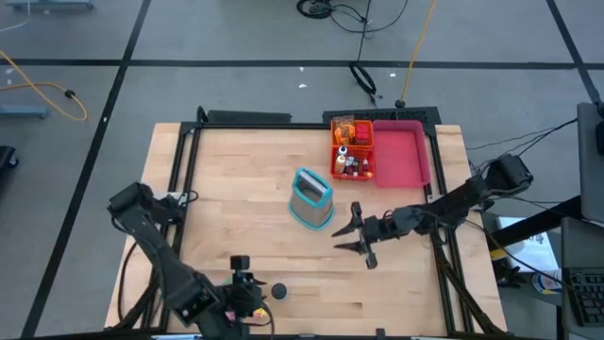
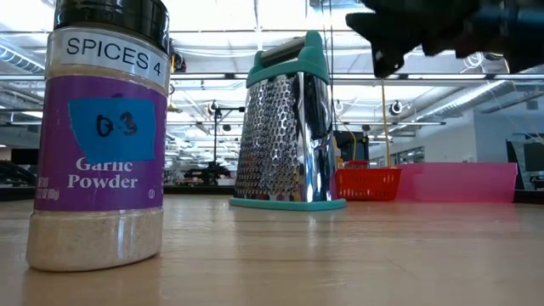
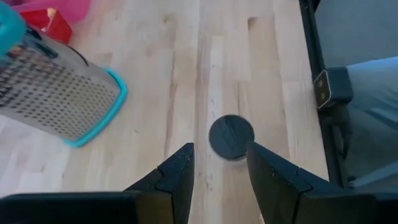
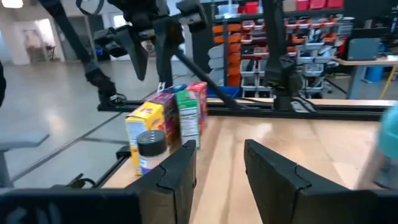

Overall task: Pick & Place Kitchen Items
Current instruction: Put the purple seasoning bottle into the orange bin

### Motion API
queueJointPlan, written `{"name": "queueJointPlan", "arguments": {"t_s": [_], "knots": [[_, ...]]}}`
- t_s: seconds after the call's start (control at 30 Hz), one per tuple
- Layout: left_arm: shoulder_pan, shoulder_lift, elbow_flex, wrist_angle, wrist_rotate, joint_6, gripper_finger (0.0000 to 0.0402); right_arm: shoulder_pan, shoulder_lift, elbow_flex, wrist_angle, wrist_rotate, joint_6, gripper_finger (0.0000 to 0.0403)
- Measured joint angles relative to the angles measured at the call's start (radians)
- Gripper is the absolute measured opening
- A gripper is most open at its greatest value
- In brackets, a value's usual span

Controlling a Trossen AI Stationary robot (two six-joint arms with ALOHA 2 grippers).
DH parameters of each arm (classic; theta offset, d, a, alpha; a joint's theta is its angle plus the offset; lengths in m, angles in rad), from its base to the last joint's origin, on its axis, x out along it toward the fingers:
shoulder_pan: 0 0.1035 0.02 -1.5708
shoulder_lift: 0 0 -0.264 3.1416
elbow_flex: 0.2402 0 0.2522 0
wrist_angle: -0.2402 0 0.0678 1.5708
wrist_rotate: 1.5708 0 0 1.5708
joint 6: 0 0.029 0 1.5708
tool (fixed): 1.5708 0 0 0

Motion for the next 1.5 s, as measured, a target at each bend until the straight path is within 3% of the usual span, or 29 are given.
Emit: {"name": "queueJointPlan", "arguments": {"t_s": [0.27, 0.47, 0.83, 1.0, 1.5], "knots": [[0.047, 0.085, 0.0, 0.081, 0.0, -0.037, 0.015, 0.041, 0.0, 0.07, -0.078, 0.001, 0.0, 0.0128], [0.076, 0.102, 0.0, 0.093, 0.077, -0.059, 0.0158, 0.075, 0.0, 0.071, -0.151, 0.036, 0.021, 0.0128], [0.087, 0.102, 0.0, 0.101, 0.133, -0.123, 0.0269, 0.086, 0.0, 0.071, -0.157, 0.053, 0.023, 0.0128], [0.091, 0.123, 0.001, 0.083, 0.14, -0.131, 0.0298, 0.086, 0.0, 0.071, -0.152, 0.053, 0.023, 0.0128], [0.142, 0.188, 0.001, 0.093, 0.187, -0.13, 0.0305, 0.086, 0.0, 0.071, -0.154, 0.051, 0.023, 0.0128]]}}
